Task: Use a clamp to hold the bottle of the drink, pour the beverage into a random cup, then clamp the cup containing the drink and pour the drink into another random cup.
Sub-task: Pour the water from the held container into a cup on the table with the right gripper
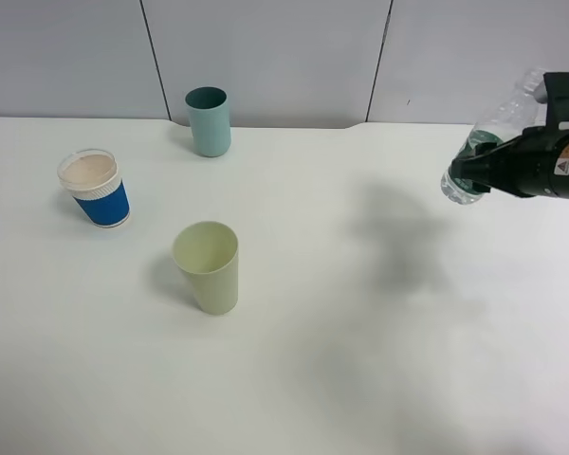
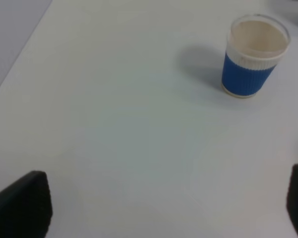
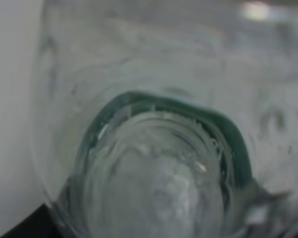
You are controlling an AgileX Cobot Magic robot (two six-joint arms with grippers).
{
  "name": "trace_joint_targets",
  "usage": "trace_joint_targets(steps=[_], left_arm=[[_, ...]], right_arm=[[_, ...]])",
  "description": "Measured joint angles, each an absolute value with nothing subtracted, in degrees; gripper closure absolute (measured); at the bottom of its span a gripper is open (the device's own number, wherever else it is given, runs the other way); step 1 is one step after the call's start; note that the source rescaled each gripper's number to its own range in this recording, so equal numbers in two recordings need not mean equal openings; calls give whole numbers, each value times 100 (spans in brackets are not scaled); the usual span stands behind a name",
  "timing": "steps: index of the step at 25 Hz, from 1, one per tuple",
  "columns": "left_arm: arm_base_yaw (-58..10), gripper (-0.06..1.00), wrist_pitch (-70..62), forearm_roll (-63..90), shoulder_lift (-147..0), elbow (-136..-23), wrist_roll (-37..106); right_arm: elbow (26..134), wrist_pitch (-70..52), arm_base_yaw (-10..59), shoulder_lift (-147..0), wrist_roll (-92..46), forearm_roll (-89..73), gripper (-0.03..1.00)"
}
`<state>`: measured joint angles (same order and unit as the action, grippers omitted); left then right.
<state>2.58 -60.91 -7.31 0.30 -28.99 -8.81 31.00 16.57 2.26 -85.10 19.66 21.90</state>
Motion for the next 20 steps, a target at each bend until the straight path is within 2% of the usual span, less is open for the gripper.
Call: trace_joint_targets(steps=[10,20], left_arm=[[258,8,-6091,-731,30,-2899,-881],[258,8,-6091,-731,30,-2899,-881]], right_arm=[[4436,369,1134,-8580,3443,4023,97],[5540,-184,2333,-9642,4290,5136,97]])
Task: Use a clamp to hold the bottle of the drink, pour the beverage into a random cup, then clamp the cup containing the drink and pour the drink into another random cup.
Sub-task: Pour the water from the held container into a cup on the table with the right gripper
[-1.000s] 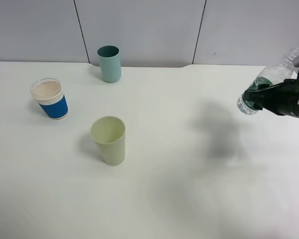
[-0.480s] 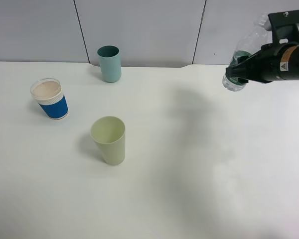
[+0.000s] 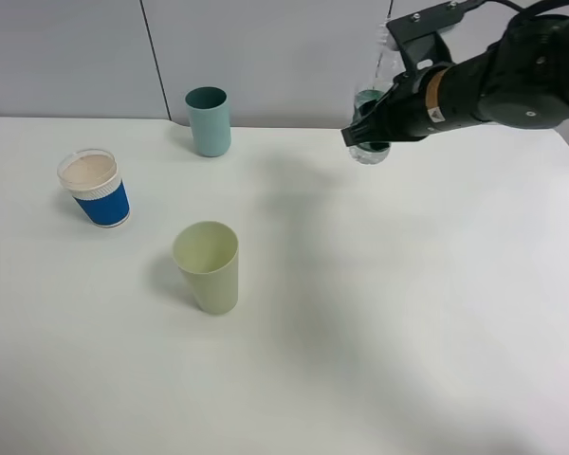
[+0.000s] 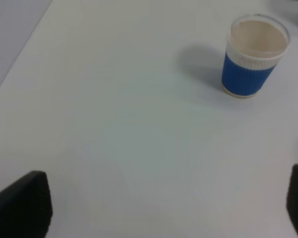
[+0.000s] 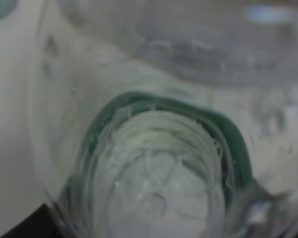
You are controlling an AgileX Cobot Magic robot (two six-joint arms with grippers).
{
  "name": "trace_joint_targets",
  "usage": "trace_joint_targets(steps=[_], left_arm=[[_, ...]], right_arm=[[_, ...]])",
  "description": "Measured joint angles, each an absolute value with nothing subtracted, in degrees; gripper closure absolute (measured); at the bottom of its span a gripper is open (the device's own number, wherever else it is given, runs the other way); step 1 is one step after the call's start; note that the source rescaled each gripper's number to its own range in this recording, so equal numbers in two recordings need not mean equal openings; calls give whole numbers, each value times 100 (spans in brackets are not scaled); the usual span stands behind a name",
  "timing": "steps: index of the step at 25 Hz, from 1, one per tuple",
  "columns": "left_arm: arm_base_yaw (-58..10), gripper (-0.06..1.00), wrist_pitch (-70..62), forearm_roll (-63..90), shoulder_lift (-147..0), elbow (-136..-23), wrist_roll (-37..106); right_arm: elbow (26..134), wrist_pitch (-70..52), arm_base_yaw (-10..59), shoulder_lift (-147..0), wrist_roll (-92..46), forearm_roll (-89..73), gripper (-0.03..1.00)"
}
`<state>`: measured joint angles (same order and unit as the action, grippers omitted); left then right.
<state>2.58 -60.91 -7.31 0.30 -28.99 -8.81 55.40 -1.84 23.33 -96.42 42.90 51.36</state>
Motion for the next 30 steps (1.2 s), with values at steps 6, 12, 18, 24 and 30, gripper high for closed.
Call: trace_joint_targets(steps=[6,12,18,24,30], left_arm=[[258,8,-6091,-731,30,-2899,-881],[258,8,-6091,-731,30,-2899,-881],[258,8,-6091,-731,30,-2899,-881],[258,8,-6091,-731,30,-2899,-881],[258,8,-6091,-731,30,-2899,-881]], right_arm=[[6087,-446,2814,-10138,4519,5623,97],[6372,-475,3031,-10324,4601,5975,97],[6397,-554,3289,-10354,4601,6837,97],[6397,-601,3581,-10354,4601,7899,97],[6397,-525,3757,-10354,4595,8658,97]])
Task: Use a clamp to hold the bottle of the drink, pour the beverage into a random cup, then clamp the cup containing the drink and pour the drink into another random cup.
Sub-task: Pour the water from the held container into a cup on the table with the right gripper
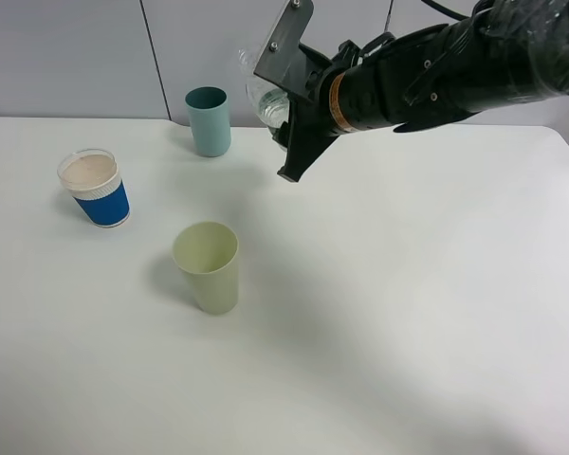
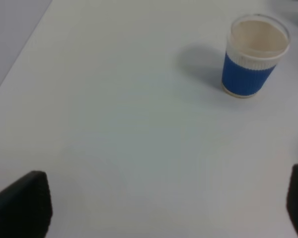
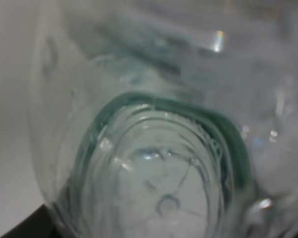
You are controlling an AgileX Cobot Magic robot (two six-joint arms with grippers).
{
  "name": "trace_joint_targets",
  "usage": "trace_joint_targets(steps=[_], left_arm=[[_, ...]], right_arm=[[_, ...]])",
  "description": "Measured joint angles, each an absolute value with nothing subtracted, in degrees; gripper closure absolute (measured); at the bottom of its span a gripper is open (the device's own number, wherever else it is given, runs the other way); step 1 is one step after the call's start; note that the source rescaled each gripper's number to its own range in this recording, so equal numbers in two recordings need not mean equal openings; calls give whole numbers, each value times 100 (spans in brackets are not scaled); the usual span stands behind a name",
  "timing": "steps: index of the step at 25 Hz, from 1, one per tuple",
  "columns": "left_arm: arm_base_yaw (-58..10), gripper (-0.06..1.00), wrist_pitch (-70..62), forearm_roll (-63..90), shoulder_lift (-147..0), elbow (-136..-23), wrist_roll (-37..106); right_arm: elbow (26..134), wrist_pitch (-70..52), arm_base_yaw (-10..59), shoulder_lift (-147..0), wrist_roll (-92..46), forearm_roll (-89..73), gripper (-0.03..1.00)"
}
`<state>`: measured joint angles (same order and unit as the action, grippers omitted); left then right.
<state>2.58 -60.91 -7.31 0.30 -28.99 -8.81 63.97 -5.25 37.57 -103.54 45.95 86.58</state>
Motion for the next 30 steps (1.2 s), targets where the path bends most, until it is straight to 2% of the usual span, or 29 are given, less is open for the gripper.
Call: trace_joint_targets(steps=[7,14,21,30], left_arm=[[258,8,-6091,-731,30,-2899,-881],[258,8,-6091,-731,30,-2892,-881],[258,8,-6091,-731,30,-2892,-881],[258,8,-6091,-731,30,-2892,-881]], right_arm=[[6397,194,3811,-10354,4188,8943,97],[6397,289,3964,-10354,3425,9007,97],[6397,-299,4272,-10354,2537,9116,97],[6397,-590,4402,-10354,2471,9750,97]])
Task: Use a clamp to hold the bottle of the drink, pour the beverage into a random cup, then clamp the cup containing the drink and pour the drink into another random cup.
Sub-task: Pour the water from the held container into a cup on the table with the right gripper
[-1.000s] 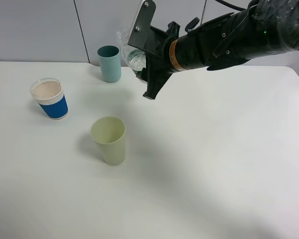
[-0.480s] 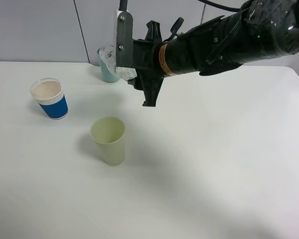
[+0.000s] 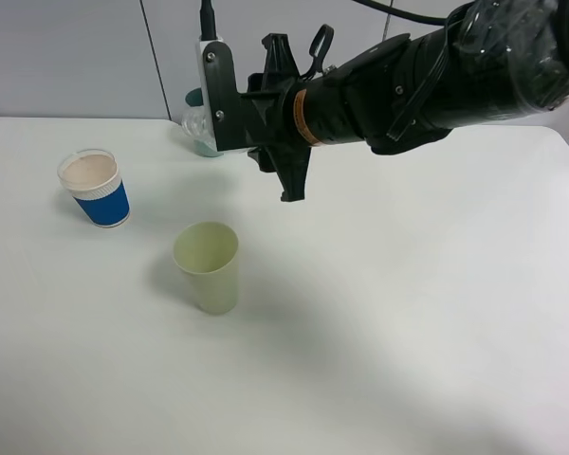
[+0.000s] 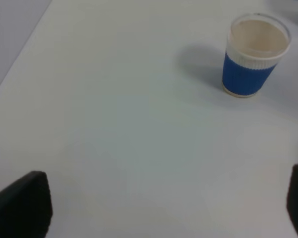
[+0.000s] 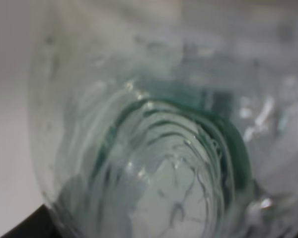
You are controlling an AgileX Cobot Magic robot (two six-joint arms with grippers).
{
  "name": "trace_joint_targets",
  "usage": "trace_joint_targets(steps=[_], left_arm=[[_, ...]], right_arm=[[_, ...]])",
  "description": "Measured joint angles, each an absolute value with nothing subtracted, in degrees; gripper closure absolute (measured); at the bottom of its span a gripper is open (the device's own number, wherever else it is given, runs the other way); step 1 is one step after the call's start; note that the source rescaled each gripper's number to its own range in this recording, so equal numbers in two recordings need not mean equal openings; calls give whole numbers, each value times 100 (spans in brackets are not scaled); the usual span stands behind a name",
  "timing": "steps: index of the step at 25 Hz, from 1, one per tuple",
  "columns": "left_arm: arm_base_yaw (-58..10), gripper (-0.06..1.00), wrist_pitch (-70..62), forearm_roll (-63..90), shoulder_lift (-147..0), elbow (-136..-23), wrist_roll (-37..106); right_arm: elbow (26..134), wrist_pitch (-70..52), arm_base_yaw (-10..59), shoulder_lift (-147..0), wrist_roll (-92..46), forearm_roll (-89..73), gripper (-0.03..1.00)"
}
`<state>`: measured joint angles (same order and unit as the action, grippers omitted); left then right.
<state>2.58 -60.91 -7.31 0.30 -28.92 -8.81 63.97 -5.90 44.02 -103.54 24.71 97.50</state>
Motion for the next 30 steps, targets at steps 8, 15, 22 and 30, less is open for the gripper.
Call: trace_joint_targets(steps=[8,15,22,30], left_arm=[[258,8,-6091,-731,30,-2892,-881],[258,8,-6091,-731,30,-2892,-881],[258,8,-6091,-731,30,-2892,-881],[258,8,-6091,-731,30,-2892,-881]], right_arm=[[6402,-600,4413,-10508,1890,9918,97],[6402,-609,4432,-10567,1236,9923,97],[6402,-771,4555,-10570,675,9923,97],[6402,-941,4753,-10570,453,9923,97]])
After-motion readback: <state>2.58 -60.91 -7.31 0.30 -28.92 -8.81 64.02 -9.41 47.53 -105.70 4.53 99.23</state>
